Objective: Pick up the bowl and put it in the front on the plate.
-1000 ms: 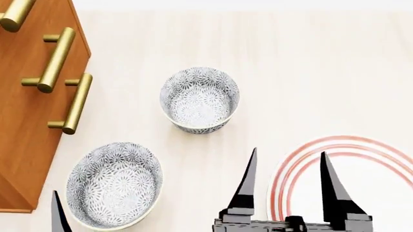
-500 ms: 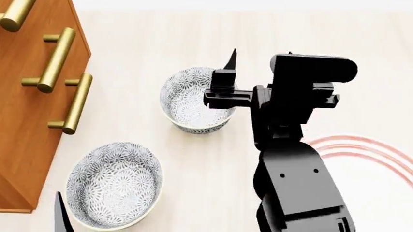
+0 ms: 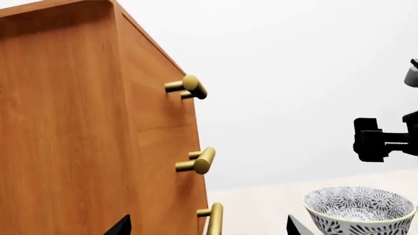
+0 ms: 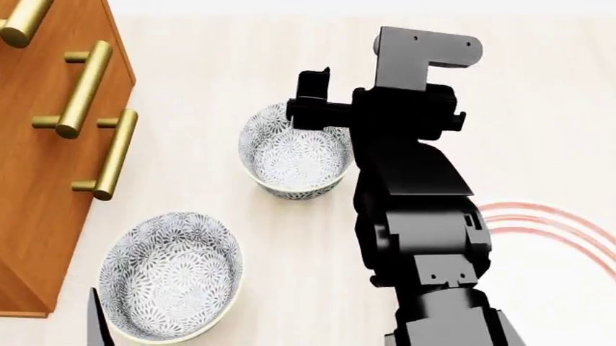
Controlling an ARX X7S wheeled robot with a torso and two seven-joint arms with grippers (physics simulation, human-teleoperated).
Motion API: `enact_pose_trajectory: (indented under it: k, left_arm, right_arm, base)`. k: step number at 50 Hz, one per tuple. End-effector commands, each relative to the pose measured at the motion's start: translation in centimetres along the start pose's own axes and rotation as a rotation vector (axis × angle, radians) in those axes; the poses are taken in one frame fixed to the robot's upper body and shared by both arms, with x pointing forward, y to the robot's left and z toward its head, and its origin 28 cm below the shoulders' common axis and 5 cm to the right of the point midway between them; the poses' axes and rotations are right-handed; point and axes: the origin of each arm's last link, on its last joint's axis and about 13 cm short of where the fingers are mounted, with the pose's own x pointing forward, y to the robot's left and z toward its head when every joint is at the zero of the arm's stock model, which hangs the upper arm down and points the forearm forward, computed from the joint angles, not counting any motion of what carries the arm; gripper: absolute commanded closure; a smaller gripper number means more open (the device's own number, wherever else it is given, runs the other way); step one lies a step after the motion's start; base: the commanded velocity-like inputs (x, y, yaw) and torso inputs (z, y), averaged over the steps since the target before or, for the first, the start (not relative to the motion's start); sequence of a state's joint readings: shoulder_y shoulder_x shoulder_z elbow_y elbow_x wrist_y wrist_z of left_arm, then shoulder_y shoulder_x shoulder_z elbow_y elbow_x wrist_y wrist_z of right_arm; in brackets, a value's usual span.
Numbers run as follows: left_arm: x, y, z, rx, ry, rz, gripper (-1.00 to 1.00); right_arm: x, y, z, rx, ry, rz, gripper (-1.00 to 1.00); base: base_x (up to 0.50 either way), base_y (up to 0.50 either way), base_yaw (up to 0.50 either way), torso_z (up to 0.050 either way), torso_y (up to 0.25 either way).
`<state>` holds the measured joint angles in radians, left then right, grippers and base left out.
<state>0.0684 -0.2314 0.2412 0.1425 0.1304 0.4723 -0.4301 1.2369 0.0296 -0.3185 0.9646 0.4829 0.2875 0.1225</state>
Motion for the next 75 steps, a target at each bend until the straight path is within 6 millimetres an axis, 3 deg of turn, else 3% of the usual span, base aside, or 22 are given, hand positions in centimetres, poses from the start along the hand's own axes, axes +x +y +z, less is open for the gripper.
enact_pose_trajectory:
  k: [1, 19, 40, 75]
  left_arm:
    - [0.1, 0.0, -0.1, 0.001, 0.011, -0.004, -1.0]
    - [0.0, -0.1, -0.2, 0.0, 0.024, -0.013, -1.0]
    - [0.1, -0.1, -0.3, -0.001, 0.041, -0.011, -1.0]
    - [0.0, -0.3, -0.6, -0.003, 0.074, -0.042, -1.0]
  right_arm:
    - [0.5, 0.3, -0.8, 0.003, 0.125, -0.027, -1.0]
    - [0.6, 0.2, -0.7, 0.011, 0.135, -0.037, -1.0]
    - [-0.1, 0.8, -2.7, 0.069, 0.229, -0.014, -1.0]
    - [-0.4, 0.8, -3.8, 0.123, 0.284, -0.019, -1.0]
  base:
    - [0.0, 0.0, 0.0, 0.0, 0.0]
    - [0.0, 0.0, 0.0, 0.0, 0.0]
    - [0.0, 0.0, 0.0, 0.0, 0.0]
    - [0.0, 0.0, 0.0, 0.0, 0.0]
